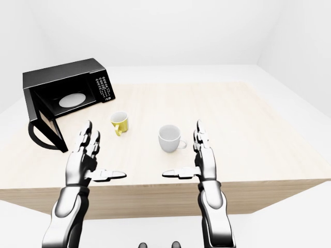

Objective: Close the microwave.

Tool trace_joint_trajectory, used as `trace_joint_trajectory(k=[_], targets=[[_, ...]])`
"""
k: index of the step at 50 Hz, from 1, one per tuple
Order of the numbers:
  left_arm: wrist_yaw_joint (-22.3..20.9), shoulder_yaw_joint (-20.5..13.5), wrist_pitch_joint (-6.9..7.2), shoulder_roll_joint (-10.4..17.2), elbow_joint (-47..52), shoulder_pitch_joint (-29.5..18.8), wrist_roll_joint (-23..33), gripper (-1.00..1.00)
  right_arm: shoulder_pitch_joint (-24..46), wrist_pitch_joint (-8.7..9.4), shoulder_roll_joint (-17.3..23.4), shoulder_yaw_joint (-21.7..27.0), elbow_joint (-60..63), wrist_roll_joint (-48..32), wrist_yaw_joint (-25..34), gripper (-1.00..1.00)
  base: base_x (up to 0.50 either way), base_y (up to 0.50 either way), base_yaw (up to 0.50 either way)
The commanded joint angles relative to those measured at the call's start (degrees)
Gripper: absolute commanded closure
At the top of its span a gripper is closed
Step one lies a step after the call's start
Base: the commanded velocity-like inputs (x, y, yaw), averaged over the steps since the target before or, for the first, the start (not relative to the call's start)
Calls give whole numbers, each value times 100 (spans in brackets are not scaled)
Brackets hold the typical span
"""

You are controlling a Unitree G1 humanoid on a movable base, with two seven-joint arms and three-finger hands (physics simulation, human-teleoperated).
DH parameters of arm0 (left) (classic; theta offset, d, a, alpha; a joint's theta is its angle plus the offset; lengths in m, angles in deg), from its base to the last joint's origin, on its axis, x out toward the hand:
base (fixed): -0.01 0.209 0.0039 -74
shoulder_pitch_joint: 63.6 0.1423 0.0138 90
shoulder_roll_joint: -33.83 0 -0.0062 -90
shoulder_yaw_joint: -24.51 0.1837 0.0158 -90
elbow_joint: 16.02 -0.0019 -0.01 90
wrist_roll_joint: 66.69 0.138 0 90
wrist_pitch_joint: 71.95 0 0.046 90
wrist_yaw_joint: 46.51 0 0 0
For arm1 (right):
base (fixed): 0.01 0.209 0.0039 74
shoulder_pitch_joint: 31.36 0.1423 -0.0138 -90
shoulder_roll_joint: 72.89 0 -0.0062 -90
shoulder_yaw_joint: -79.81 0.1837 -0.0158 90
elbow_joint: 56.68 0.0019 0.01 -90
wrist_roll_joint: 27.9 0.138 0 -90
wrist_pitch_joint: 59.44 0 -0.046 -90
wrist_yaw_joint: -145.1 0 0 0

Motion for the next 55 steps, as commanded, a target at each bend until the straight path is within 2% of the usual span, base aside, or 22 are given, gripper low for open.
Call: trace_joint_trajectory(k=[1, 8, 21, 24, 30, 31, 32, 34, 36, 43, 55], targets=[[-62, -20, 0, -31, 1191, 370, -104, -100, -301, 0, -10, -52, 1092, -31, 8, -100, 0, 0, 0], [-130, 44, 0, -52, 1911, 640, -173, -100, -508, 0, -11, -123, 1793, -59, 60, -100, 0, 0, 0], [-199, 86, 0, -77, 2536, 881, -248, -100, -775, 0, -6, -222, 2768, -111, 23, -100, 0, 0, 0], [-245, -32, 0, -89, 3036, 988, -391, -100, -875, 0, -3, -331, 3088, -171, -11, -100, 0, 0, 0], [-282, -98, 0, -147, 3211, 1081, -402, -100, -981, 0, 10, -369, 3530, -205, -77, -100, 0, 0, 0], [11, -452, 0, 255, 3707, 1539, -1391, -100, -1269, 0, 71, -464, 4021, -189, -148, -100, 0, 0, 0], [357, -432, 0, 618, 3842, 1636, -1689, -100, -1286, 0, 110, -483, 4154, -169, -192, -100, 0, 0, 0], [685, -312, 0, 952, 3889, 1736, -1850, -100, -1277, 0, 151, -506, 4200, -181, -239, -100, 0, 0, 0], [827, -259, 0, 1103, 3892, 1762, -1920, -100, -1281, 0, 172, -517, 4203, -171, -263, -100, 0, 0, 0], [1007, -217, 0, 1312, 3892, 1764, -2078, -100, -1289, 0, 214, -496, 4204, -65, -318, -100, 0, 0, 0], [1036, -210, 0, 1377, 3892, 1767, -2138, -100, -1287, 0, 271, -527, 4203, -48, -401, -100, 0, 0, 0]])
